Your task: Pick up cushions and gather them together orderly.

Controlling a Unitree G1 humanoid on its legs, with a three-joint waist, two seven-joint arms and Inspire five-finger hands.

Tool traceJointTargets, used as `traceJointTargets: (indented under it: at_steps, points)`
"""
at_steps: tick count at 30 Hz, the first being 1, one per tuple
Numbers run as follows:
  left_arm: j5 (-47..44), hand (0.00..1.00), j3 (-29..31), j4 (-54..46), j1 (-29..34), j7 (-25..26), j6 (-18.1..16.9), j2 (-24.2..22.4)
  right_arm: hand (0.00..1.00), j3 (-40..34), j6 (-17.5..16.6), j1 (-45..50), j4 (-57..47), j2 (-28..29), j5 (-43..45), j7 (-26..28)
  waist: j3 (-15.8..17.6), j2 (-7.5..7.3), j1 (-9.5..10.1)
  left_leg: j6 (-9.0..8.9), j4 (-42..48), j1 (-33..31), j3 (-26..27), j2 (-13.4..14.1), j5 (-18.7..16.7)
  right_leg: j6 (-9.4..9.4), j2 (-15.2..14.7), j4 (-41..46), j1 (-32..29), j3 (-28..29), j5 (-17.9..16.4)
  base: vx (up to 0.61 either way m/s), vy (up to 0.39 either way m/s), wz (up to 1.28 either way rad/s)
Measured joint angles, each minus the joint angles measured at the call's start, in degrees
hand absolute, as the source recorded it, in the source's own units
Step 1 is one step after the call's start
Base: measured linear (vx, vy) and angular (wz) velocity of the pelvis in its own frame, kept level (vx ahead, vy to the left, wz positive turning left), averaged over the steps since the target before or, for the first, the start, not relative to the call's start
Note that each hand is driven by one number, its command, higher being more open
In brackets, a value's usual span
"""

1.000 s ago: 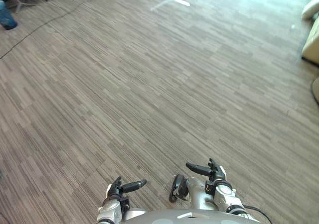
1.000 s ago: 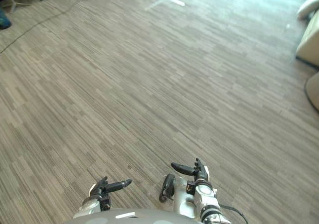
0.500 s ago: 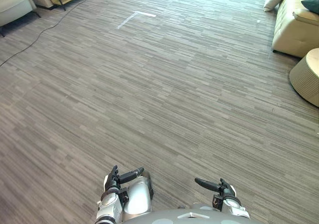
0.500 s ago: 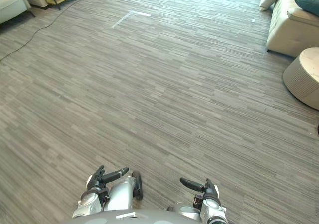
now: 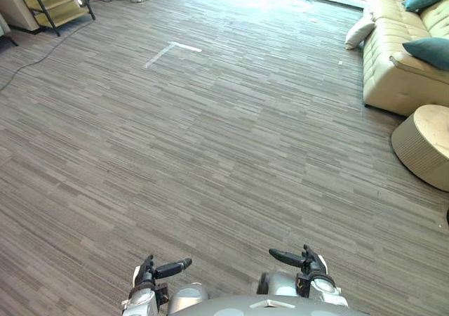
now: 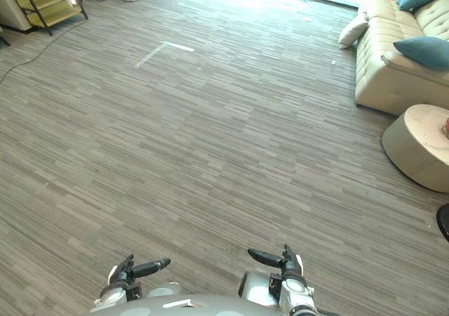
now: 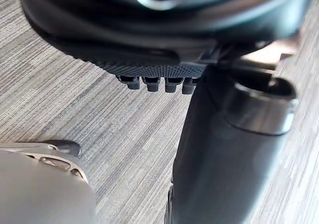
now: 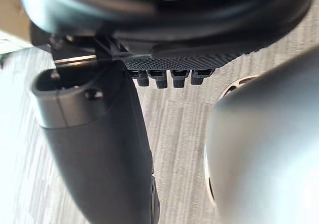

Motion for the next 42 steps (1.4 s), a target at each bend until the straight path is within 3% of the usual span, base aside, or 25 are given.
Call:
traceJointTargets:
  at_steps: [2,3,6,7,8,9,11,13,16,18,20,22,23,25,26,27,28,30,33,36,37,38,39,40,42]
  points:
    - [0.91,1.0,0.13,0.26,0.67,0.05,0.02,0.04,1.0,-1.43,0.26,-0.24,-0.81,0.45,0.04,0.3,0.17,-0.52,-1.25,-2.26,-2.2,4.92,-1.49,-0.22,-2.0,-0.96,1.91,-9.24,-0.43,2.74,11.6,0.56,-0.201,0.47]
    - [1.0,1.0,0.26,0.43,0.87,0.11,-0.02,-0.4,1.0,-1.92,0.27,-0.18,-1.13,0.48,-0.02,0.3,0.14,-0.21,-1.38,-2.11,-2.18,5.96,-2.07,0.38,-2.09,-2.33,2.2,-6.72,-0.68,3.33,12.53,0.57,-0.236,0.44]
    - [1.09,1.0,1.36,0.44,0.99,-0.04,-0.05,-1.53,1.0,-3.29,0.51,-0.1,-2.22,1.04,-0.11,0.86,-0.87,1.59,-1.4,-2.4,9.3,2.08,-3.92,3.73,-2.23,-6.88,3.27,-0.52,-1.6,2.07,8.1,0.64,-0.286,0.23]
    - [1.12,1.0,2.71,0.19,0.86,-0.09,-0.03,-2.26,1.0,-3.87,0.98,0.31,-2.7,0.94,-0.11,0.97,-1.02,2.56,-1.64,-4.44,19.82,-2.5,-5.71,6.15,-1.89,-6.97,4.38,-1.26,-0.01,1.05,6.65,0.81,-0.353,0.3]
    - [1.09,1.0,4.99,-1.27,1.26,-0.07,0.0,-3.49,1.0,-4.09,1.57,1.26,-3.86,0.33,-0.05,0.86,-0.8,4.46,-1.4,-9.46,36.86,-9.79,-9.46,9.83,2.61,-7.69,7.2,-2.78,3.36,0.25,4.86,0.55,-0.211,0.14]
    - [1.08,1.0,6.17,-1.98,1.77,-0.08,-0.03,-4.26,1.0,-3.9,1.67,1.49,-3.96,0.03,-0.08,0.74,-0.9,5.31,-1.24,-11.22,44.44,-12.78,-10.47,11.41,3.98,-7.8,8.75,-3.34,5.06,0.34,3.95,0.51,-0.166,-0.16]
    - [0.96,1.0,7.53,-3.03,2.54,-0.03,0.01,-4.42,1.0,-3.47,2.26,2.09,-3.87,0.21,0.03,0.44,-0.06,4.75,-0.84,-10.8,58.67,-19.88,-8.5,15.1,3.25,-8.65,11.86,-6.0,13.19,2.23,0.78,0.48,-0.112,-0.35]
    - [0.24,1.0,7.54,-4.14,3.32,-0.09,-0.06,-3.47,1.0,-3.39,2.42,2.61,-3.44,1.36,0.1,0.22,-0.35,2.71,0.26,-7.84,55.69,-24.29,-4.38,14.92,1.45,-9.01,11.94,-8.96,17.61,4.73,-0.48,0.45,-0.069,-0.54]
    - [-0.67,1.0,8.6,-7.41,3.91,-0.49,-0.88,-4.4,1.0,-3.44,2.83,2.94,-3.2,1.75,0.24,-0.09,-0.07,1.53,1.89,-6.31,39.13,-32.02,-2.7,11.89,-0.84,-7.71,11.65,-13.83,23.79,9.17,-0.64,0.46,0.021,-0.67]
    - [-1.12,1.0,9.52,-7.47,3.87,-0.57,-1.29,-4.81,1.0,-3.44,2.84,3.0,-3.09,1.93,0.26,-0.28,-0.01,1.31,2.23,-7.04,27.47,-33.7,-3.44,9.27,0.51,-6.89,10.59,-15.5,26.09,11.27,-1.56,0.48,0.137,-0.71]
    - [-1.31,1.0,9.38,-7.25,4.24,0.03,-1.55,-5.39,1.0,-3.28,2.73,3.18,-2.15,1.53,0.24,-0.61,-0.36,1.81,2.8,-7.14,11.17,-34.43,-4.37,6.51,5.98,-4.4,9.13,-16.55,29.92,15.43,-4.65,0.66,0.259,-0.92]
    - [-1.38,1.0,9.38,-7.21,4.45,0.08,-1.58,-5.19,1.0,-3.24,2.76,3.94,-1.85,1.93,0.25,-1.07,-1.28,1.25,3.98,-6.04,12.68,-34.29,-4.05,6.2,11.55,-2.77,7.76,-16.3,31.46,17.76,-6.7,0.57,0.228,-0.76]
    - [-1.32,1.0,9.33,-7.2,4.78,0.09,-1.69,-4.9,1.0,-3.29,2.74,4.91,-1.82,2.4,0.18,-1.21,-2.91,0.69,4.56,-4.02,15.04,-34.6,-3.38,6.01,13.94,-1.37,6.53,-14.39,31.43,19.03,-7.63,0.67,0.277,-0.66]
    - [-1.17,1.0,9.32,-5.79,4.6,0.17,-1.75,-3.62,1.0,-3.27,2.71,5.35,-1.59,3.11,0.14,-0.98,-3.91,-1.18,4.48,-2.87,18.2,-33.64,-1.83,4.89,10.5,0.69,3.98,-2.37,26.89,19.26,-8.81,0.7,0.321,-0.47]
    - [-1.16,1.0,9.0,-4.51,4.2,0.61,-1.58,-2.84,1.0,-3.32,2.57,5.46,-1.62,3.41,0.14,-1.02,-3.98,-2.35,4.41,-2.32,19.06,-31.28,-0.52,3.92,7.95,3.16,1.98,12.1,21.62,19.27,-7.36,0.56,0.282,-0.28]
    - [-1.06,1.0,8.23,-3.15,3.99,1.19,-1.02,-2.04,1.0,-3.43,2.51,5.22,-1.64,3.45,0.22,-1.01,-3.66,-2.62,3.69,-1.29,20.76,-27.06,0.49,2.83,3.99,7.79,-1.41,29.06,15.86,18.34,-3.77,0.66,0.307,-0.24]
    - [-0.9,1.0,7.36,-2.66,3.95,1.4,-0.73,-1.75,1.0,-3.36,2.41,4.95,-1.7,3.2,0.09,-0.89,-3.4,-2.58,3.28,-0.97,20.96,-24.5,0.57,2.49,2.28,7.11,-3.06,34.15,14.51,16.59,-3.59,0.42,0.174,-0.11]
    - [0.38,1.0,5.8,-2.18,3.76,1.8,-0.36,-1.26,1.0,-2.22,1.84,4.62,-1.88,2.37,-0.09,-0.47,-3.08,-2.03,2.68,-0.73,19.24,-17.89,0.88,2.23,-1.18,2.8,-6.4,40.18,11.01,11.17,-5.3,0.43,0.149,-0.08]
    - [0.97,1.0,2.12,-1.3,3.97,1.63,-0.11,0.15,1.0,-0.53,1.26,3.7,-2.08,1.82,-0.08,-0.3,-2.97,-1.85,1.62,-1.4,12.94,-10.25,1.6,2.34,-2.1,0.61,-6.23,33.97,4.78,6.01,-6.77,0.38,0.056,-0.13]
    - [1.07,1.0,-0.42,-0.86,3.64,1.21,0.15,0.67,1.0,-0.6,1.27,1.6,-2.05,0.96,0.01,-0.15,-2.2,-0.78,-0.18,-3.23,6.15,-3.71,2.06,3.4,-3.08,0.6,-2.48,11.73,-1.92,-1.21,-4.29,0.53,-0.058,0.01]
    - [1.12,1.0,-0.68,-0.36,3.68,1.14,0.16,0.85,1.0,-0.56,1.41,0.98,-1.98,0.62,-0.05,-0.04,-2.24,-0.78,-0.82,-4.56,3.38,-1.53,2.28,3.07,-3.31,1.5,-0.3,-0.51,-2.91,-1.34,0.5,0.73,-0.16,0.21]
    - [1.13,1.0,-1.25,0.43,3.7,1.07,0.18,1.13,1.0,-1.11,1.53,0.89,-1.88,0.45,0.31,0.25,-1.96,-0.74,-1.57,-5.67,1.35,1.32,1.81,2.68,-3.8,-0.23,0.71,-3.95,-3.36,0.38,6.82,0.77,-0.176,0.27]
    - [1.13,1.0,-1.62,1.04,3.68,1.14,0.23,0.91,1.0,-1.42,1.49,0.88,-1.9,0.16,0.27,0.23,-1.97,-0.2,-1.75,-5.89,1.14,2.67,1.35,2.63,-3.87,-2.15,1.48,-2.66,-3.27,1.62,9.23,0.72,-0.203,0.33]
    - [1.26,1.0,-1.32,1.17,3.46,1.1,0.29,-0.32,1.0,-2.06,1.47,0.88,-2.29,-0.21,0.04,0.28,-2.12,1.16,-1.66,-6.16,3.92,3.7,0.06,4.55,-3.71,-7.07,2.32,1.83,-3.27,2.21,8.34,0.6,-0.176,0.21]
    - [1.59,1.0,0.22,0.83,3.12,0.92,0.15,-1.35,1.0,-2.24,1.5,0.84,-2.99,-0.16,-0.06,0.21,-2.33,2.37,-1.46,-7.15,13.93,-0.2,-1.79,7.19,-3.07,-7.58,3.01,4.39,-2.65,1.15,4.11,0.84,-0.291,0.17]
